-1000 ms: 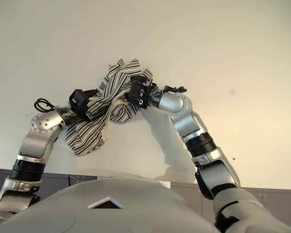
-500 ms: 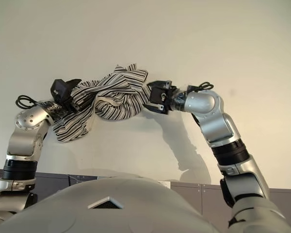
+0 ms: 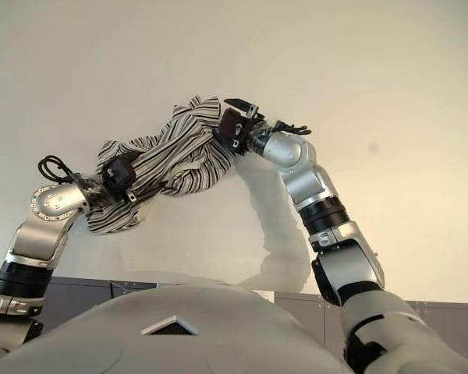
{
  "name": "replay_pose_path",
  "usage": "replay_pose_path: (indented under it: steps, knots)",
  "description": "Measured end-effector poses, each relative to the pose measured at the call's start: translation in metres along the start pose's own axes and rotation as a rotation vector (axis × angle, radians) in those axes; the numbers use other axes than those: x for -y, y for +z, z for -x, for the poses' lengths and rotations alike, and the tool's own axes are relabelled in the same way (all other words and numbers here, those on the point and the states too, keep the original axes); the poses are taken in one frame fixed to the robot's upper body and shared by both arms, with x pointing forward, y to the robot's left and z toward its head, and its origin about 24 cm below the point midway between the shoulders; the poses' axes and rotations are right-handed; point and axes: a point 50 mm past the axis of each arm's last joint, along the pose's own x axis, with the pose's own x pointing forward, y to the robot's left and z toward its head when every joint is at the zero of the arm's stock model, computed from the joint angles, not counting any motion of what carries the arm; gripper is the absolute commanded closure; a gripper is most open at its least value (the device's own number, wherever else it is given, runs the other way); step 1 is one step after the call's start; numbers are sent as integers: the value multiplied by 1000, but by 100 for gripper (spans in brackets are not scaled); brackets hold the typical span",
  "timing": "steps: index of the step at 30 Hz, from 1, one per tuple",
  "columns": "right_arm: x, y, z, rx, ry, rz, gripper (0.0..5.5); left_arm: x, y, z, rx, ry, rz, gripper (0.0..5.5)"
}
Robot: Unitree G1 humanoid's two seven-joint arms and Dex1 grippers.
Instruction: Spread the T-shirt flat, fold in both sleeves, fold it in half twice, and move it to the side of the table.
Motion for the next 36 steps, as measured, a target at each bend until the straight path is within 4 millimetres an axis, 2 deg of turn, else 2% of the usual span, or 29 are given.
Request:
replay_pose_path:
  steps: [3, 5, 8, 10, 11, 12, 13, 15, 17, 19, 23, 26, 30, 32, 33, 34, 36]
  knots:
    - [-19, 23, 22, 140, 265, -143, 214, -13, -1, 17, -12, 7, -20, 190]
    - [-5, 30, 28, 185, 206, -192, 214, -25, 1, 25, -11, 15, -58, 190]
    - [38, 43, 8, 183, -95, -143, 214, -42, 18, 29, 67, 45, -84, 190]
    - [41, 31, -3, 87, -168, -29, 214, -46, 32, 29, 123, 61, -77, 190]
    - [36, 15, -10, -17, -161, 86, 214, -42, 43, 24, 174, 46, -70, 190]
    - [28, -1, -13, -98, -124, 159, 214, -34, 53, 18, 212, 17, -72, 190]
    - [20, -12, -12, -131, -88, 208, 214, -16, 61, 12, 235, -49, -86, 190]
    - [18, -13, -8, -134, -45, 245, 214, 11, 48, 7, 146, -139, -98, 190]
    - [11, -15, -1, -136, 6, 259, 214, 32, 14, 12, -56, -207, -133, 190]
    - [3, -16, 8, -132, 61, 270, 214, 28, 8, 19, -92, -185, -248, 190]
    - [-21, -14, 40, -143, 213, 222, 214, 2, -5, 41, -179, -96, -392, 190]
    - [-13, -15, 47, -212, 178, 279, 214, -2, -10, 56, -210, -105, -395, 190]
    - [4, -23, 50, -302, 50, 363, 214, -3, -12, 60, -211, -101, -370, 190]
    - [9, -24, 55, -292, -21, 318, 214, -11, -17, 66, -245, -68, -383, 190]
    - [4, -21, 58, -242, -28, 239, 214, -14, -18, 68, -255, -50, -385, 190]
    - [-6, -8, 58, -140, -8, 147, 214, -14, -18, 68, -257, -44, -385, 190]
    - [-16, 26, 61, 50, 42, 58, 214, -11, -17, 69, -260, -34, -377, 190]
